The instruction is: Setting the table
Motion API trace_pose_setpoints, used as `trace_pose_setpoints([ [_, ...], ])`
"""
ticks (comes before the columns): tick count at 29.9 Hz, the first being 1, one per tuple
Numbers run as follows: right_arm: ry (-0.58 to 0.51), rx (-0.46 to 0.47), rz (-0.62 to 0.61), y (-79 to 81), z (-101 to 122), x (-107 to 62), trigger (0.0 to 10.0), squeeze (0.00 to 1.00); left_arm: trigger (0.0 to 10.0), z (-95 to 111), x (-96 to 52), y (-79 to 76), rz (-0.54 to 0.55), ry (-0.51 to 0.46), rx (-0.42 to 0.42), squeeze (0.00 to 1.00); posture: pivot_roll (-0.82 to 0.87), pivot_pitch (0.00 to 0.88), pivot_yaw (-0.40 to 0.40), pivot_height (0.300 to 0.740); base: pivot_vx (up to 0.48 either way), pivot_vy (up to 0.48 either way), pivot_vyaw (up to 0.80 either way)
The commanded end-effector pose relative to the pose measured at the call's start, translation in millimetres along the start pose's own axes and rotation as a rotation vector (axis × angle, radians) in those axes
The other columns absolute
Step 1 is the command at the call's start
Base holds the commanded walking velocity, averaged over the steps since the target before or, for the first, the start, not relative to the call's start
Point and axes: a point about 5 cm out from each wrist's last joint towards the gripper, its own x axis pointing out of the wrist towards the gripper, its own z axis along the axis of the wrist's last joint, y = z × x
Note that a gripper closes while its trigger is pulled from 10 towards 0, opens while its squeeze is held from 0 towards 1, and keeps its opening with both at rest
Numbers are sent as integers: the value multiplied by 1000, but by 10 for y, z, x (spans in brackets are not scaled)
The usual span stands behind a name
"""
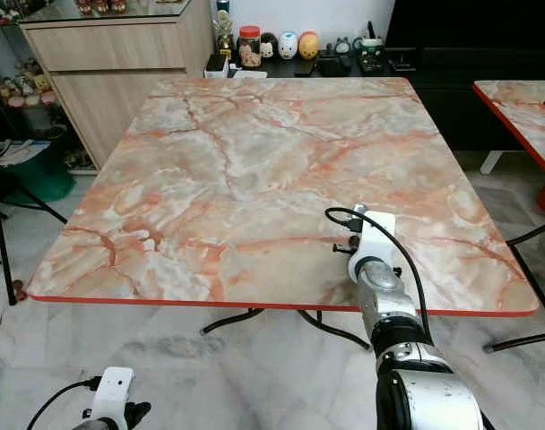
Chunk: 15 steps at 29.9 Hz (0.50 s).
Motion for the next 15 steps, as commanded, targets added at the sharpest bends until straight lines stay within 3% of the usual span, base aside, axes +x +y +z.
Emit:
trace_pose_setpoints([
  [1, -63, -28, 23, 32, 25, -18, 0, 0, 10000, -52, -17, 37, 16, 15, 6, 0, -8, 0, 18, 740, 0, 0, 0],
  [2, -171, -47, 41, 56, 129, -46, 10000, 0, 10000, -50, -17, 40, 23, 13, 2, 0, -7, 0, 16, 740, 0, 0, 0],
  [9, -392, -69, 48, 66, 256, -207, 10000, 0, 10000, -49, -16, 44, 33, 14, -3, 0, -6, 0, 11, 740, 0, 0, 0],
  [11, -528, -100, 91, 93, 316, -383, 10000, 0, 10000, -55, -19, 50, 36, 17, -6, 0, -16, 0, 13, 740, 0, 0, 0],
  [15, -622, -129, 103, 93, 314, -520, 10000, 0, 10000, -73, -22, 56, 43, 26, -2, 0, -19, 0, 10, 740, 0, 0, 0],
])
